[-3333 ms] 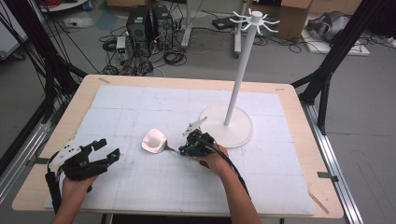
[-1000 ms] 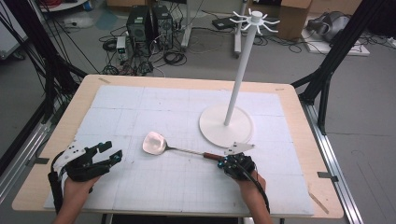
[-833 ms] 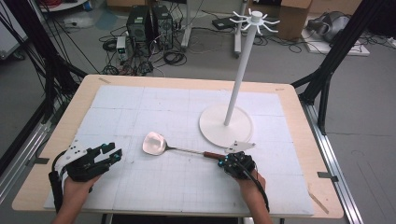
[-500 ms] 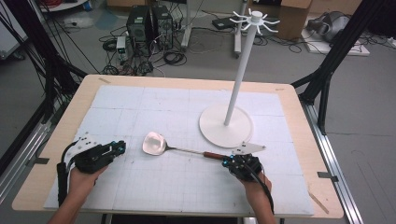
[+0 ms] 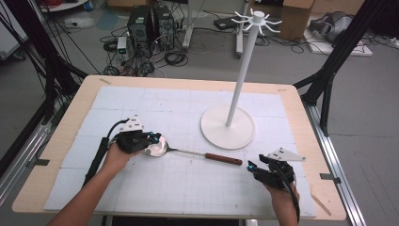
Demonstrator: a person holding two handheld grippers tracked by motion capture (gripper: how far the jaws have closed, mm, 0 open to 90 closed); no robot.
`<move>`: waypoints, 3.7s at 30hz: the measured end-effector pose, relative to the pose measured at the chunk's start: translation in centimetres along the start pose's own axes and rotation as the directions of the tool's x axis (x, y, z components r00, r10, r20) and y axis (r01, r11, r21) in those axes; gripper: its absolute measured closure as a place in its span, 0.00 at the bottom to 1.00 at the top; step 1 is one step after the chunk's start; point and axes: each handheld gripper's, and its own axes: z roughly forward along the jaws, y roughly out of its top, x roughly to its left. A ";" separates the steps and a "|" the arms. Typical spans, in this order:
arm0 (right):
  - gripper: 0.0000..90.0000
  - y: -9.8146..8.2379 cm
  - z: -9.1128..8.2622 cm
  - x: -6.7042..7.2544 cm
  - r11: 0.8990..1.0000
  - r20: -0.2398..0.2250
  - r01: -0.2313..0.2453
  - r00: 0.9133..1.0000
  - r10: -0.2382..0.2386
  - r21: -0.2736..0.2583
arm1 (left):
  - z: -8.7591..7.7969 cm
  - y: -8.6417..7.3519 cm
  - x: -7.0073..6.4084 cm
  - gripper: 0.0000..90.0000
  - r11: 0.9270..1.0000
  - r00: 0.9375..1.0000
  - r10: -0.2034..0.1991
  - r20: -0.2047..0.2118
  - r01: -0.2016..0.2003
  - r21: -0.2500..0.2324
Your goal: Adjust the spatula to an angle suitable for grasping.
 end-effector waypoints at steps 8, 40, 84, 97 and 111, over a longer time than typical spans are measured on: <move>0.54 -0.2 -0.5 -0.7 0.999 0.027 -0.014 1.000 0.014 -0.029 | 5.1 2.2 -1.4 1.00 0.979 0.988 0.108 0.111 -0.125 0.164; 0.69 0.0 -0.9 -0.4 0.999 -0.003 0.012 1.000 -0.012 -0.038 | 5.5 1.7 -2.7 1.00 0.912 0.960 0.103 0.259 -0.195 0.361; 1.00 -0.2 2.4 -0.1 0.997 0.004 -0.050 0.999 0.050 0.057 | 0.3 0.8 -3.2 0.87 0.970 0.965 0.057 0.258 -0.114 0.215; 1.00 0.6 4.6 1.8 0.992 -0.008 -0.033 0.999 0.035 0.126 | -3.8 -1.5 -0.1 0.84 0.995 0.994 -0.004 0.105 -0.007 0.098; 1.00 1.9 6.9 5.4 0.991 -0.088 -0.010 0.996 0.023 0.135 | -6.9 -2.8 1.1 0.79 0.999 0.998 -0.043 0.034 0.042 0.030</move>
